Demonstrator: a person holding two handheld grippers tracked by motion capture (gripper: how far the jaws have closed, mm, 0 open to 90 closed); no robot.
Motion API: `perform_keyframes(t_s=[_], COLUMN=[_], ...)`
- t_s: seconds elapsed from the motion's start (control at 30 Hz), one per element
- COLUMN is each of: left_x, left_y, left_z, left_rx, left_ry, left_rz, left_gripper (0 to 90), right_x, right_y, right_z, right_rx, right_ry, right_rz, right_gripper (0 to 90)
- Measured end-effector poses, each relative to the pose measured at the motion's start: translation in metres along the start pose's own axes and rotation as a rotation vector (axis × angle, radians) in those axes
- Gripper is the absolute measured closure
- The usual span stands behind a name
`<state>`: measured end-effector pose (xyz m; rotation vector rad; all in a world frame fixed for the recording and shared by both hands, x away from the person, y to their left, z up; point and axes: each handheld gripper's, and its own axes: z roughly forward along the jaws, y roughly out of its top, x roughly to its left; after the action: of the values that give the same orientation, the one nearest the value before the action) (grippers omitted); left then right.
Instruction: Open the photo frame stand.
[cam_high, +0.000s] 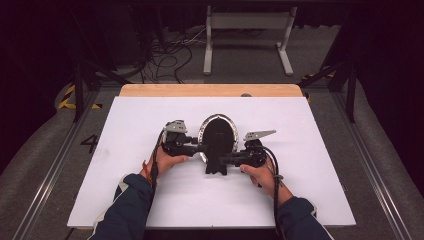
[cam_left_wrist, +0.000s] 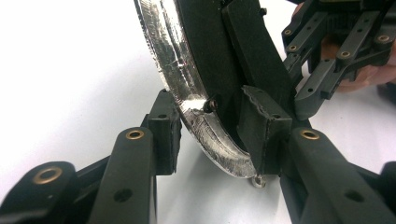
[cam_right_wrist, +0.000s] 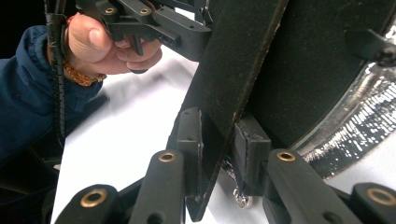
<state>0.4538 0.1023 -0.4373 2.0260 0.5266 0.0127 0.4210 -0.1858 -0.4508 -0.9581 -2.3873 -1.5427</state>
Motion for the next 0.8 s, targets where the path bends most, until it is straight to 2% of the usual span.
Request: perform_keyframes(t_s=[0.2,0.27,0.37,0.53,0.57,0.7,0.8], left_x=[-0.01,-0.017,-0.023,-0.029,-0.031,-0.034,-0.036], left_y=[0.0,0.001,0.002,0.002,0.003,0.001,0.001], left_z=[-0.003,-0.005,-0.006,-0.007,-0.008,-0.009,-0.009], left_rx=[0.0,0.004,0.006,0.003,-0.002,-0.022,-0.037], left_ry=[0.022,0.057,0.081,0.113,0.131,0.158,0.202], left_rz=[0.029,0.06,0.088,0.118,0.126,0.129,0.147], left_gripper=[62.4,62.3,62.2,62.2,62.6,64.1,64.4], right_x=[0.006,0.009,0.012,0.017,0.019,0.023,0.024], right_y=[-0.002,-0.002,-0.003,-0.004,-0.004,-0.003,-0.002], right_z=[-0.004,-0.005,-0.007,-0.009,-0.009,-0.01,-0.011], right_rx=[0.003,0.005,0.013,0.016,0.016,0.011,0.007], right_ry=[0.018,0.022,0.023,0.028,0.032,0.037,0.043], right_rz=[-0.013,-0.017,-0.027,-0.035,-0.036,-0.04,-0.041], right_gripper=[76.5,76.9,78.0,78.2,78.3,78.3,78.1])
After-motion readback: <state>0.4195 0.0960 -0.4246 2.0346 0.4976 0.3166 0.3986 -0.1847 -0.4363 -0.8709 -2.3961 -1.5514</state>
